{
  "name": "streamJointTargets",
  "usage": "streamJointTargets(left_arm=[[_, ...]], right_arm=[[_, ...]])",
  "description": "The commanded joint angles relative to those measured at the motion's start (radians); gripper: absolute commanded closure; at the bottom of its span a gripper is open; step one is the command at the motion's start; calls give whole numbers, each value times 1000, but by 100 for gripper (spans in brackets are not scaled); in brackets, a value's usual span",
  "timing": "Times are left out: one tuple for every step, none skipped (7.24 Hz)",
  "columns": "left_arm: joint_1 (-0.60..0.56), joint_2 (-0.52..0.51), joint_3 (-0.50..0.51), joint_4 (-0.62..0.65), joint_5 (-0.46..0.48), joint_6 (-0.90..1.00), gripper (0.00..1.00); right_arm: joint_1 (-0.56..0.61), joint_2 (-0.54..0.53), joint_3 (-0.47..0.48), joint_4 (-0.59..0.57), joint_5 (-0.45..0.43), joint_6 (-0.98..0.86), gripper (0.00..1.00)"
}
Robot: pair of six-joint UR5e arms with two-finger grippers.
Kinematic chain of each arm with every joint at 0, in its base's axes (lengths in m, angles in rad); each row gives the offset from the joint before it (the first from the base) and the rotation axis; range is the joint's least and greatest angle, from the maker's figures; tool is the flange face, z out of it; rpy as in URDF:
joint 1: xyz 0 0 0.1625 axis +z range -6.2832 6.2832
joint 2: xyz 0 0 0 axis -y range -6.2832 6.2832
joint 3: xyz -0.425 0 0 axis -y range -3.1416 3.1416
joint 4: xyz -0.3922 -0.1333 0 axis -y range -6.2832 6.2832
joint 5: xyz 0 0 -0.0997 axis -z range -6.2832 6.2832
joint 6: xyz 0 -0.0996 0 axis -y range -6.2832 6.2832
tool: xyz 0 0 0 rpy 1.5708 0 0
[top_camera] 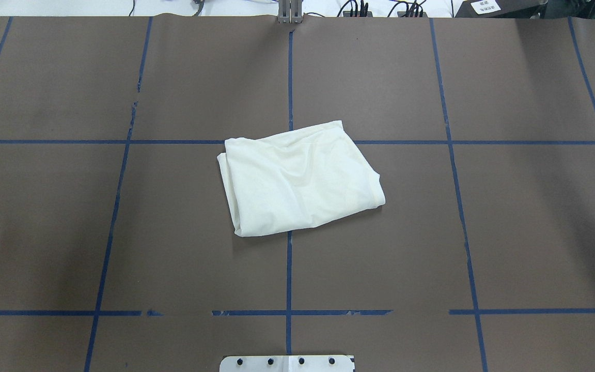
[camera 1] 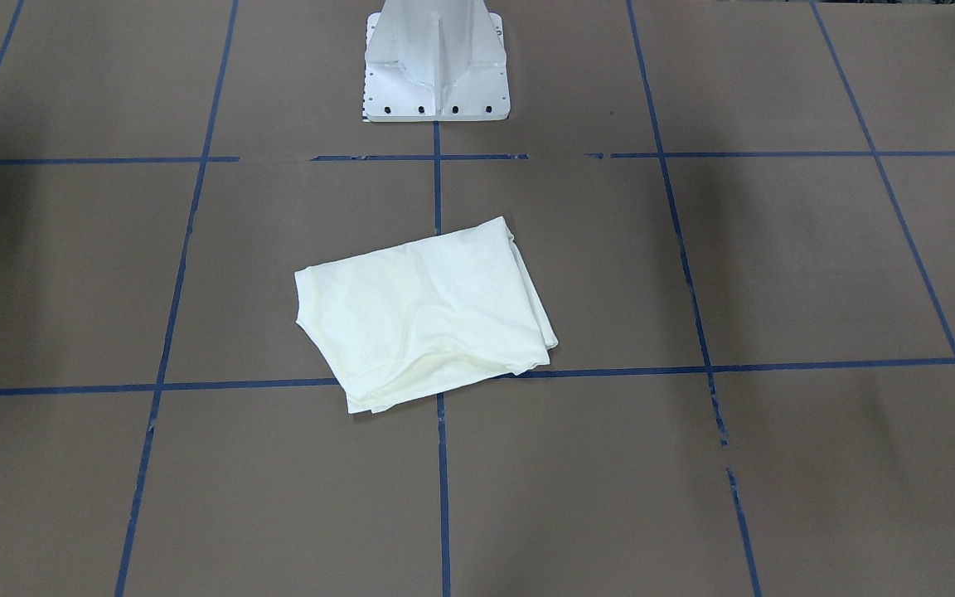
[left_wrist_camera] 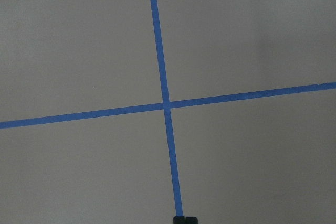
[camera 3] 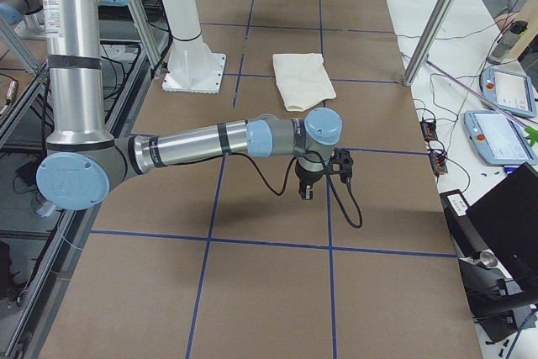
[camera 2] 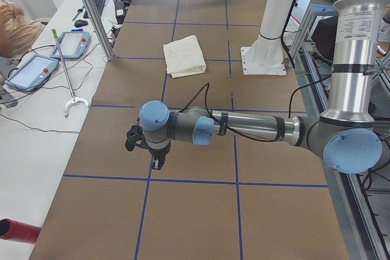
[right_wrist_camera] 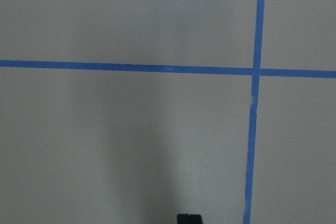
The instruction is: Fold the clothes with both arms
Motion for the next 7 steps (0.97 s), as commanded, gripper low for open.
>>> streamJointTargets(left_arm=[[1, 34, -41, -7, -1, -5, 0], [1, 34, -41, -8, -2, -5, 0], [1, 36, -41, -8, -2, -2, 0], [0, 39, -38, -8, -1, 3, 0], [1, 39, -37, -8, -2, 3, 0], [3, 33, -59, -19, 13, 3, 0], [1, 39, -54, -67, 7, 6, 0]], right_arm=[[-1, 1, -4, 2, -6, 5, 0], [-1, 1, -6, 4, -6, 5, 0], [-1, 1, -6, 5, -6, 5, 0], [-1, 1, -7, 5, -6, 5, 0], [-1, 1, -9, 5, -6, 5, 0], [-1, 1, -9, 7, -4, 5, 0], [-1, 1, -15, 7, -4, 5, 0]])
